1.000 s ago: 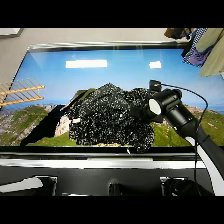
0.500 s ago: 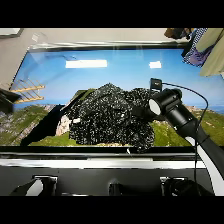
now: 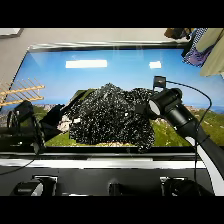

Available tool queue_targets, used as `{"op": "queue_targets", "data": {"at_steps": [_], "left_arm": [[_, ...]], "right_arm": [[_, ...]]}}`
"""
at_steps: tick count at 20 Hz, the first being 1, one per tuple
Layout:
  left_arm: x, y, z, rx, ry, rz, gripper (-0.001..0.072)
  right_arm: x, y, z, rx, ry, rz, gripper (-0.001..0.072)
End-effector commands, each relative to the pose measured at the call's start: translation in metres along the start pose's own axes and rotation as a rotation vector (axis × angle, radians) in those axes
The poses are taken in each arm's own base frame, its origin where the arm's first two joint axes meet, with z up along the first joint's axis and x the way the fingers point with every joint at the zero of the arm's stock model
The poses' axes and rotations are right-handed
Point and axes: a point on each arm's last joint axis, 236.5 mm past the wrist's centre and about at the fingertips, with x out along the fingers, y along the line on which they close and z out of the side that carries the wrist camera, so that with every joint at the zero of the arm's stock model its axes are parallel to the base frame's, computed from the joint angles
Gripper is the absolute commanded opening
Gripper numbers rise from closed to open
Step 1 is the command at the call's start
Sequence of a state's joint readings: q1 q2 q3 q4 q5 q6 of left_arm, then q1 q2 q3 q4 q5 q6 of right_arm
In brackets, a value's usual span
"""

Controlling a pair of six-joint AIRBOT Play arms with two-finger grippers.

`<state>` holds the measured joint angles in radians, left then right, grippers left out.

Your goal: Fold the clothes and pants, and hang the long-sleeved shirts on hangers.

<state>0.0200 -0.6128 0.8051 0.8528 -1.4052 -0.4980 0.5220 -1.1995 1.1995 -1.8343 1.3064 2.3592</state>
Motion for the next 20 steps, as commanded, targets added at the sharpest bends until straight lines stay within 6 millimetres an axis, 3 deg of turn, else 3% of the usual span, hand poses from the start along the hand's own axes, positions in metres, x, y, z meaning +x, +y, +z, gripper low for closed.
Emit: {"op": "queue_targets", "data": {"at_steps": [1,8,13,15,20], "left_arm": [[0.003,-0.029,0.004,0.019,-0.021,-0.092,0.0016],[0.000,-0.028,0.010,0.018,-0.041,-0.087,0.0017],[-0.022,-0.014,0.015,0.005,-0.061,-0.001,0.0017],[-0.025,-0.023,0.005,-0.007,-0.029,-0.041,0.0016],[-0.015,-0.031,0.002,-0.033,-0.040,-0.100,0.0016]], "right_arm": [[0.000,-0.008,0.009,0.035,-0.039,-0.036,0.0019],[0.002,-0.012,0.013,0.071,-0.054,-0.057,0.0019],[0.003,-0.015,0.014,0.102,-0.060,-0.071,0.0019],[0.003,-0.015,0.016,0.114,-0.068,-0.069,0.0019],[0.004,-0.009,0.020,0.130,-0.085,-0.045,0.0019]]}}
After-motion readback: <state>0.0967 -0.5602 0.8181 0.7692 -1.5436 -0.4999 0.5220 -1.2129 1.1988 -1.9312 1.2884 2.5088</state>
